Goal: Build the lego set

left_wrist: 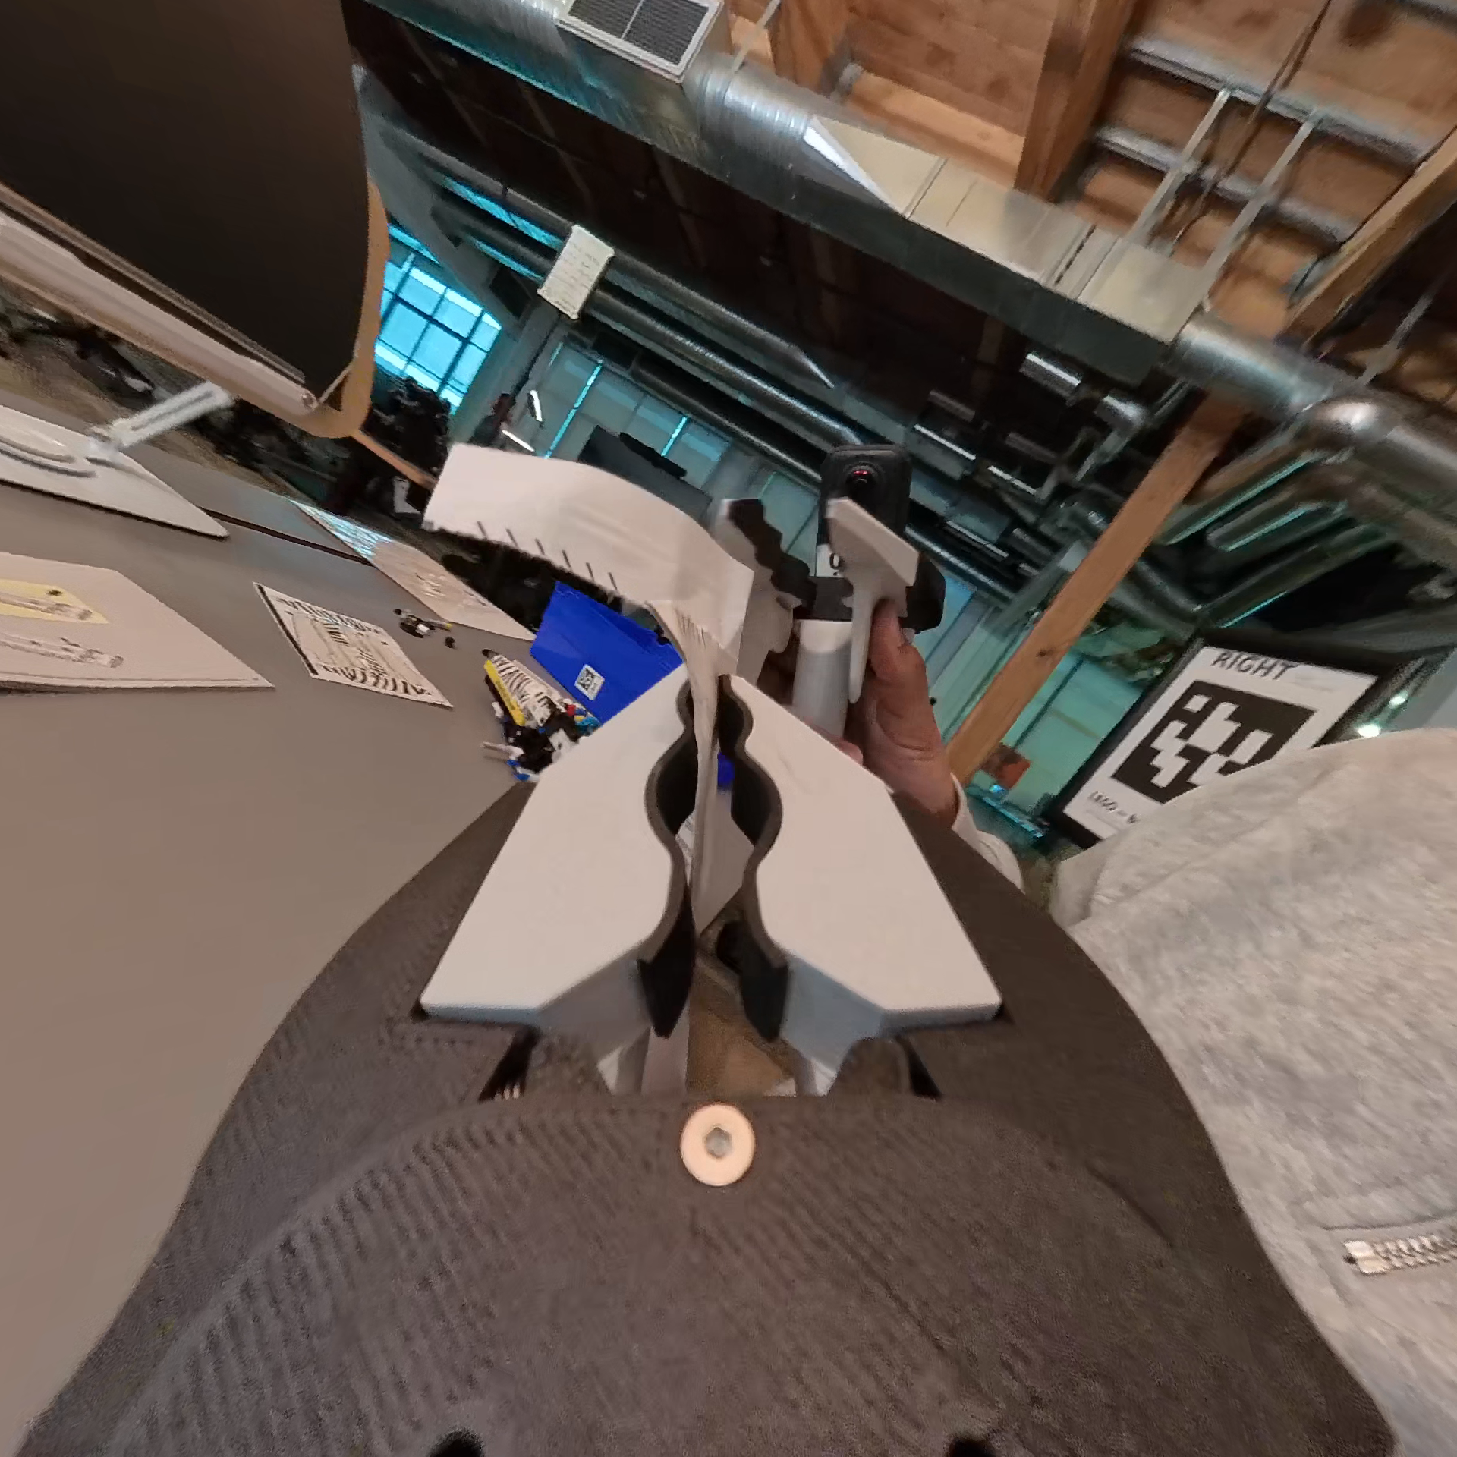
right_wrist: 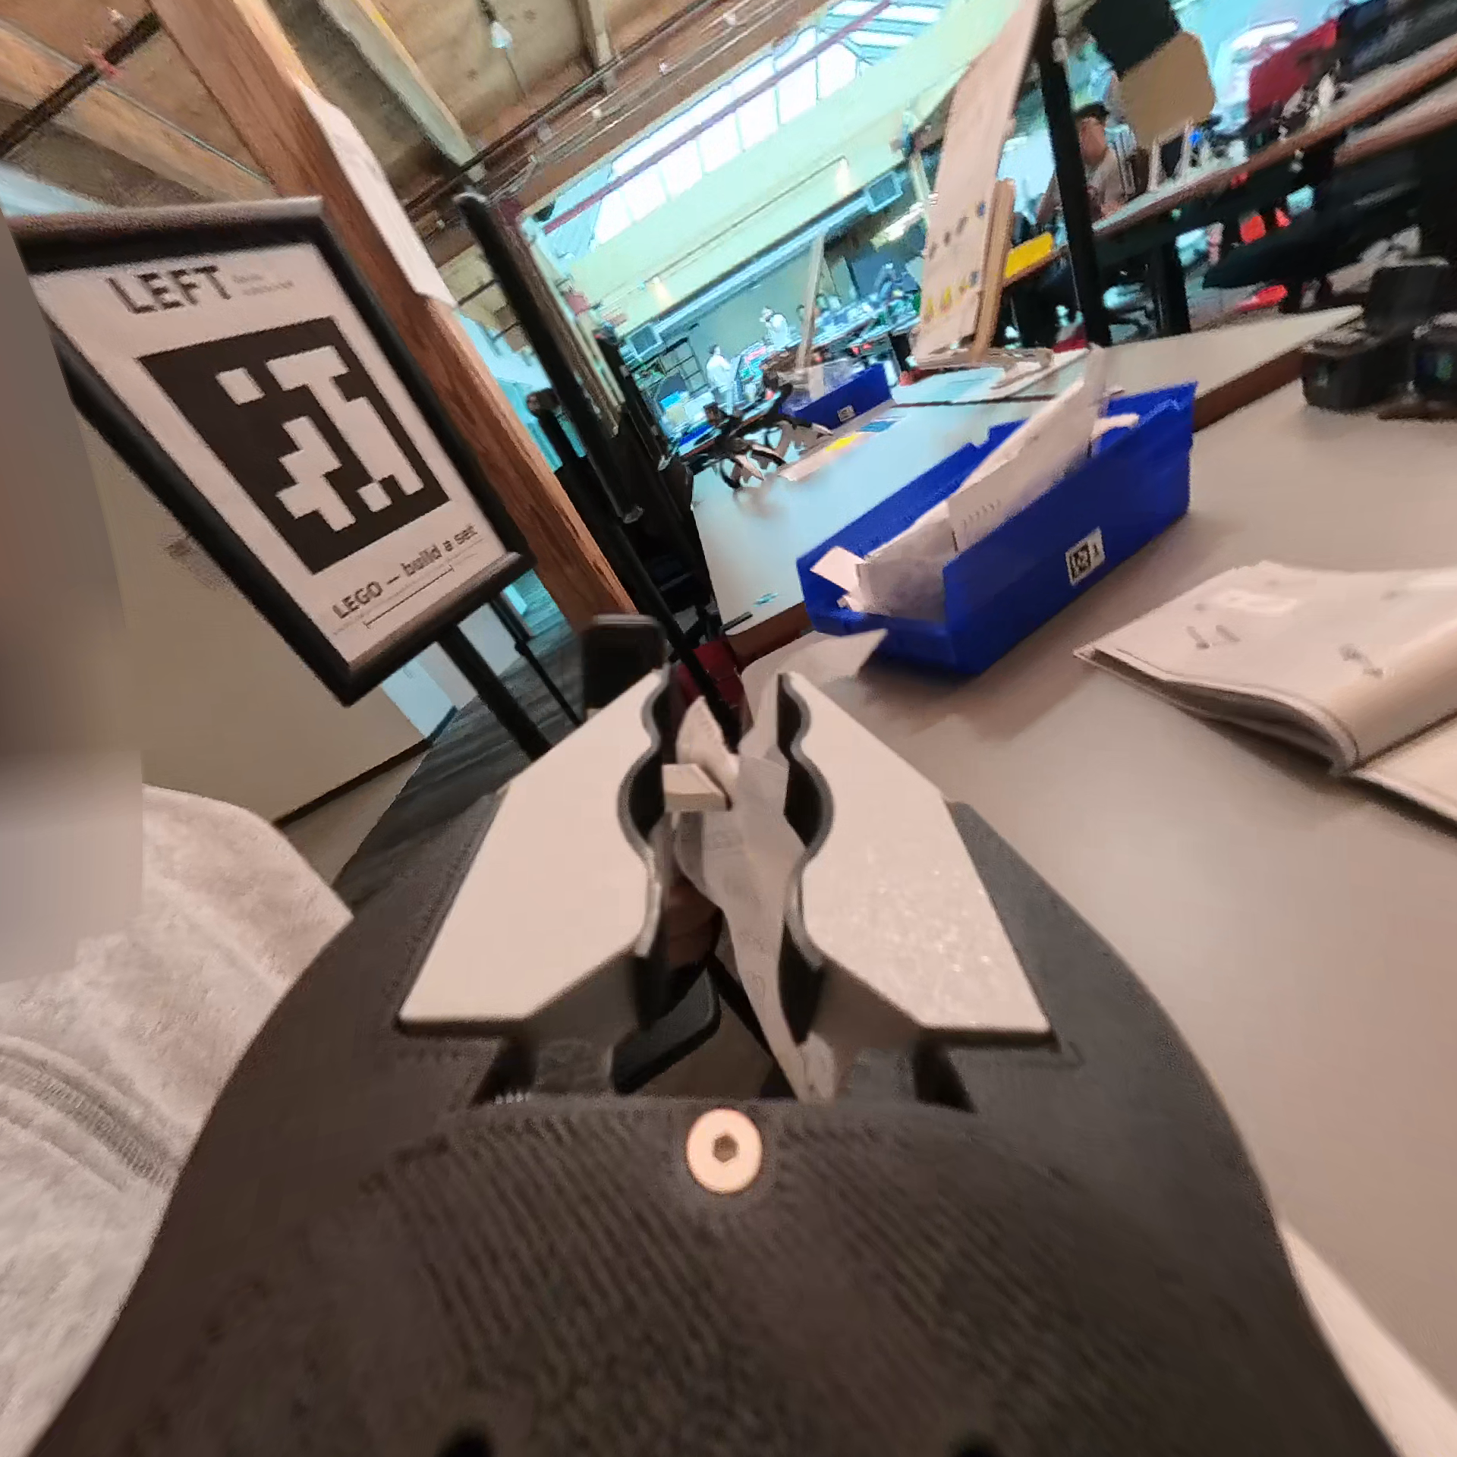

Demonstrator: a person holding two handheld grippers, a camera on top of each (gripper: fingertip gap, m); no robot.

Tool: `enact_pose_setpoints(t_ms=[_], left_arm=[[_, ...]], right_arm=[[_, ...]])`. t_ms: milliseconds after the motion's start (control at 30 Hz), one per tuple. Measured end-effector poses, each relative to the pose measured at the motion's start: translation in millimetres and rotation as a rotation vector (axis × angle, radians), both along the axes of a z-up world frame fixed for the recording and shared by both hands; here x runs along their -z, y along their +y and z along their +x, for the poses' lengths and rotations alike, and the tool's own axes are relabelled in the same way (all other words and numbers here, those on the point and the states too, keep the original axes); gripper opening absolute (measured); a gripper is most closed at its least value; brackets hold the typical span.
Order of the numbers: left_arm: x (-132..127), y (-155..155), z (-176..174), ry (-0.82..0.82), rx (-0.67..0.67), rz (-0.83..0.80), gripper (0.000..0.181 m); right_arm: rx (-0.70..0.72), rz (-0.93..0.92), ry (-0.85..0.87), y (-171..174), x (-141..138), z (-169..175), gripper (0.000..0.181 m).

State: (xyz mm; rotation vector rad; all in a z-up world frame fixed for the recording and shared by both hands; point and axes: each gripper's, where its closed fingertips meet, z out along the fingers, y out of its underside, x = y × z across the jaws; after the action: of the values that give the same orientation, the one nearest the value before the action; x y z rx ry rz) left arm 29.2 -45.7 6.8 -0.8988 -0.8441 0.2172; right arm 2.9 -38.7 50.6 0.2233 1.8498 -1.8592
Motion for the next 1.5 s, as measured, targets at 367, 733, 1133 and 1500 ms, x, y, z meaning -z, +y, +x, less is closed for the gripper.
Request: enact_pose_setpoints(t_ms=[367, 733, 1133, 1500], left_arm=[[6.3, -17.9, 0.4, -0.001, 0.046, 0.110, 0.000], [-5.6, -33.6, 10.3, 0.092, 0.125, 0.306, 0.000], [-5.5, -60.8, 5.2, 0.034, 0.007, 0.362, 0.023], [-59.8, 30.8, 6.0, 0.076, -0.026, -0.355, 0.045]], right_arm=[[0.275, 0.195, 0.325, 44.2, 18.3, -43.3, 0.052], [0.231, 0.075, 0.083, 71.3, 36.0, -44.5, 0.065], [0.184, -0.003, 0.145, 82.1, 30.0, -28.2, 0.000], [-0.011, 0.208, 0.360, 86.7, 34.9, -9.5, 0.000]])
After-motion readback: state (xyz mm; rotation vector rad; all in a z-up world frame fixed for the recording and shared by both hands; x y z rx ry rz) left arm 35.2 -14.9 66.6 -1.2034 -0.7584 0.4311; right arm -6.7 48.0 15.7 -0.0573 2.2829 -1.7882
